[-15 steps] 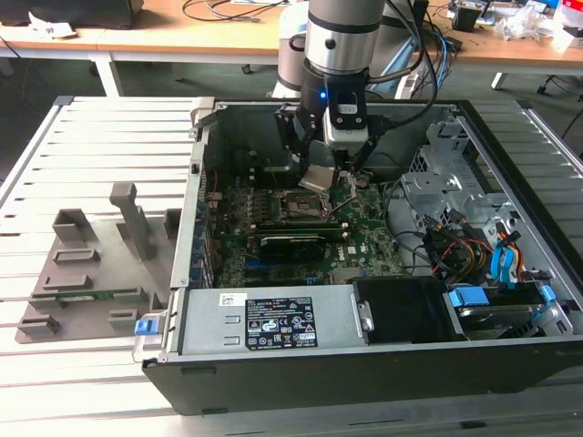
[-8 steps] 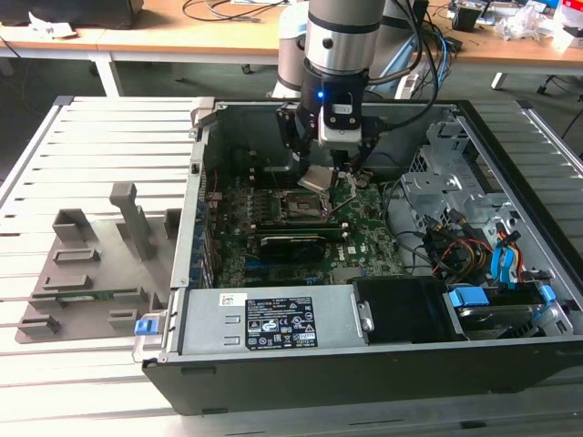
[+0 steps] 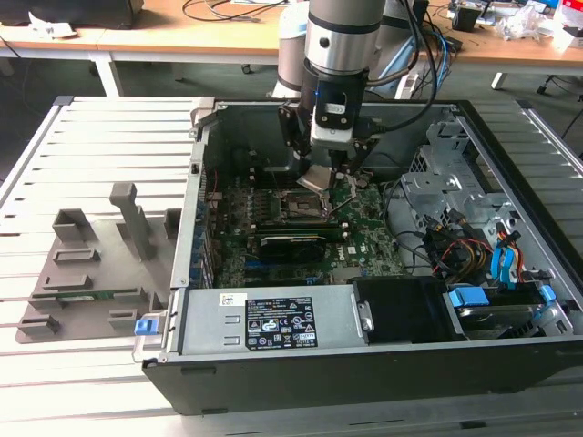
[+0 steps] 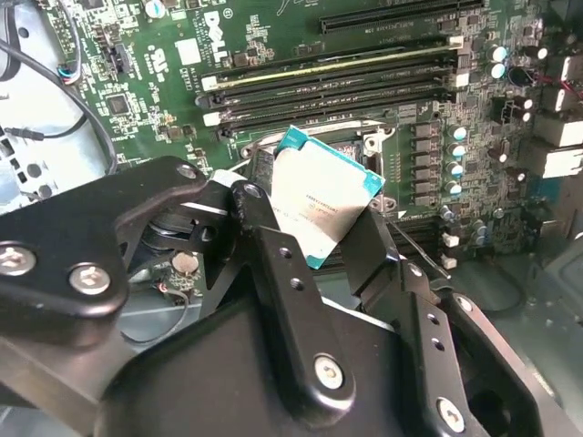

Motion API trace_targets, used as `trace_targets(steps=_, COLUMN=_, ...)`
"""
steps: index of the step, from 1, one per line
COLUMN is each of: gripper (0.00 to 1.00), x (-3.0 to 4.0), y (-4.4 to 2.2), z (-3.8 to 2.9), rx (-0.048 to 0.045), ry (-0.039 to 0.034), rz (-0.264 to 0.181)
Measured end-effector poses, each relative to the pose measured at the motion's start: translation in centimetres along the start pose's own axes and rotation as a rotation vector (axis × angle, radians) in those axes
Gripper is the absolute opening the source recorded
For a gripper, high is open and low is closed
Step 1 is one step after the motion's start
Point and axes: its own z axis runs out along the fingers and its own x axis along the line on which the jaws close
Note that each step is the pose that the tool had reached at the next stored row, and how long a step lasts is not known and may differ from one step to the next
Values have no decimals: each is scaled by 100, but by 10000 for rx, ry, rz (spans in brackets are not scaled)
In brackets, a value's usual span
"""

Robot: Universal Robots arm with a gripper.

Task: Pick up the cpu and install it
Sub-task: 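Place the cpu into insertion slot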

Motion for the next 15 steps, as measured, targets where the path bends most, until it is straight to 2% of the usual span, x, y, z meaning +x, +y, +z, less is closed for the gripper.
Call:
trace_targets(steps=5, gripper=54, x=0, y=0, z=0, rx=2, ry=8, rz=345)
trace_targets(steps=15, gripper=54, x=0, y=0, z=1, rx=5, ry=39, rz=1568)
